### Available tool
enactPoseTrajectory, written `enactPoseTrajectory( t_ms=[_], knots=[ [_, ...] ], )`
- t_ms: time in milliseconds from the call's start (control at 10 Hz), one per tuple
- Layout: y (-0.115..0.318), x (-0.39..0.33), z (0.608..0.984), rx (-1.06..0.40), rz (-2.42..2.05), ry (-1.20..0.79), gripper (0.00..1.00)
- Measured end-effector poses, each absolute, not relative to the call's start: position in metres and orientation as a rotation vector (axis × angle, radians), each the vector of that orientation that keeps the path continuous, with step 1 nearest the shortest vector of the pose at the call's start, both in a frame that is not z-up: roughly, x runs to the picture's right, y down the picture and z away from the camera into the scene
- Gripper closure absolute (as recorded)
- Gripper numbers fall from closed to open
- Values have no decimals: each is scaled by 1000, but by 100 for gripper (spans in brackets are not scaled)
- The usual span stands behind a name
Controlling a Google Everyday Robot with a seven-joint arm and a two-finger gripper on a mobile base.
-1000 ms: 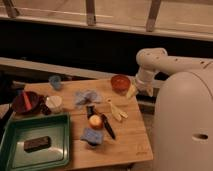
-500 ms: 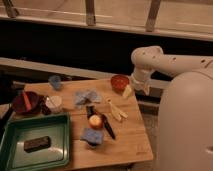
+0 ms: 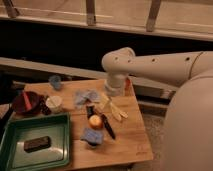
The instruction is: Place sponge in tray
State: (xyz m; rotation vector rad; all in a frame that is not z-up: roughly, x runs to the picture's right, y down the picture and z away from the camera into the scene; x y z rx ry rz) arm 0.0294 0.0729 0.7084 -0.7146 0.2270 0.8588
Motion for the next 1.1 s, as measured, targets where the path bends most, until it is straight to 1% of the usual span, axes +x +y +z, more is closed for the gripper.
enactPoseTrajectory(
  t_ms=[200, 300, 400, 900, 1100],
  knots=[
    [96, -12, 685, -769, 704, 156, 20],
    [114, -27, 668, -788, 620, 120, 20],
    [121, -33, 660, -790, 587, 103, 20],
    [127, -38, 658, -802, 567, 90, 20],
    [152, -56, 662, -849, 552, 76, 20]
  ],
)
